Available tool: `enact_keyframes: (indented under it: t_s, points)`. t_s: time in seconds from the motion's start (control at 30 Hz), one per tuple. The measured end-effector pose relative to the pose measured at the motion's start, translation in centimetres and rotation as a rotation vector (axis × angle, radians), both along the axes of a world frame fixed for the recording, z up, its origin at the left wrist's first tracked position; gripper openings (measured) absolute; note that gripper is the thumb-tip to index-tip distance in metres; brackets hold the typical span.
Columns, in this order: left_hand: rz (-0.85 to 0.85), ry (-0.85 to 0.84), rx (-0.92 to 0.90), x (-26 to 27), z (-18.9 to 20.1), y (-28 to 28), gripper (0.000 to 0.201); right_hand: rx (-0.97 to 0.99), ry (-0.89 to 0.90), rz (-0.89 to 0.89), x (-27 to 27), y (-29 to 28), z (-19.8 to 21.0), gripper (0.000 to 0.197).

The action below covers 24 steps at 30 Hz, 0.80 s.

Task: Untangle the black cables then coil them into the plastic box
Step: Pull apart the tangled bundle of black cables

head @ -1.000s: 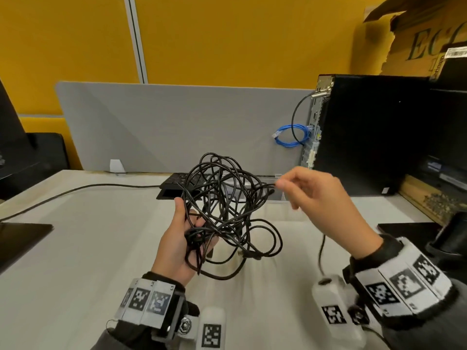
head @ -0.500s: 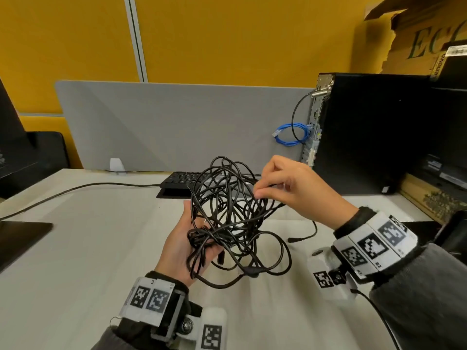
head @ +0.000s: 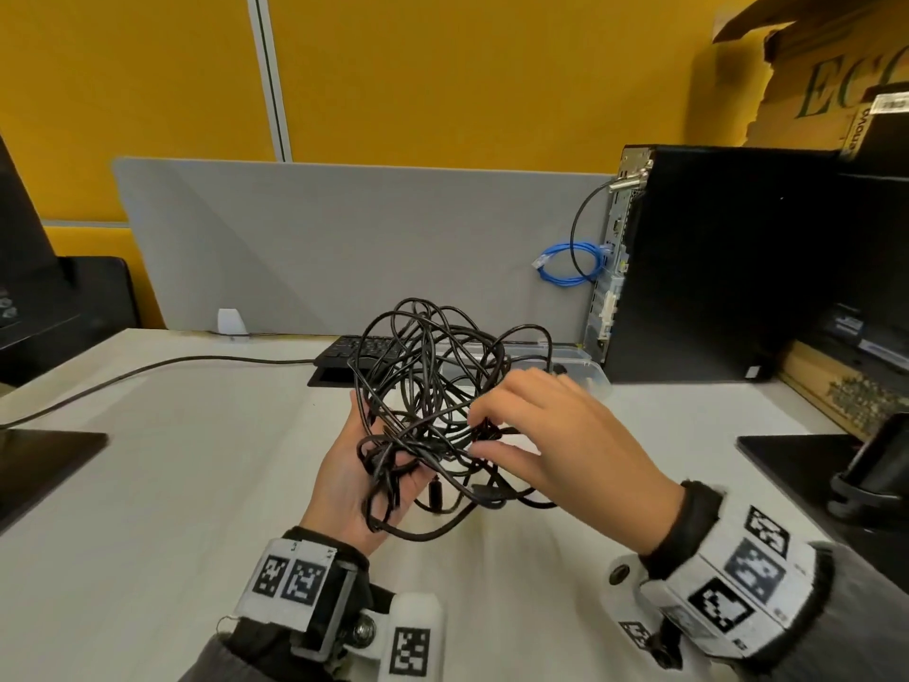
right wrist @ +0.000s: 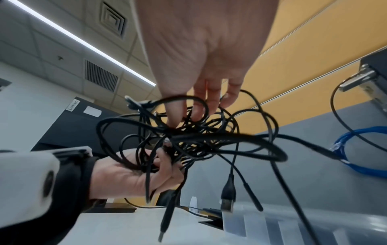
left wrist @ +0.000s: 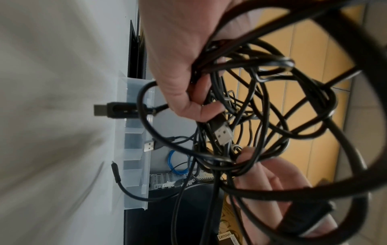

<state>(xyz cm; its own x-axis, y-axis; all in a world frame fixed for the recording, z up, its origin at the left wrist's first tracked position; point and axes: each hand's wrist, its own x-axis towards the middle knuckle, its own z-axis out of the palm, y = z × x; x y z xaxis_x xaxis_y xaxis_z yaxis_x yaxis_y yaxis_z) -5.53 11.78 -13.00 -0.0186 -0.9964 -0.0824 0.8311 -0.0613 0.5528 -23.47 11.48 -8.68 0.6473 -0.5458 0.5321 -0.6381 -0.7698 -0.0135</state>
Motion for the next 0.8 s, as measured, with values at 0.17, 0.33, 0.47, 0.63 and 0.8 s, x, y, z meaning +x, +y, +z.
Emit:
enact_keyframes:
  t_s: [0.17,0.33,0.47,0.63,0.8]
  points:
    - [0.228,-0.169,-0.012,-0.1,-0.2,-0.3,0.048,0.097,-0.045,0.113,0.2,0.1,0.2,0.027]
    - [0.331,-0.299,-0.068,-0.1,-0.3,-0.2,0.048,0.414,-0.274,0.231,-0.3,1.2,1.7,0.024]
    - [0.354,-0.373,-0.101,-0.4,-0.3,-0.1,0.053,0.178,-0.049,0.086,-1.4,1.2,2.1,0.032]
    - [0.49,-0.417,-0.051,0.5,-0.3,-0.5,0.052,-0.201,0.386,-0.317,-3.0,1.2,3.6,0.046]
    - [0.594,-0.395,0.014,1.4,-0.7,-1.0,0.05,-0.075,0.396,-0.418,-4.5,-0.7,4.4,0.059]
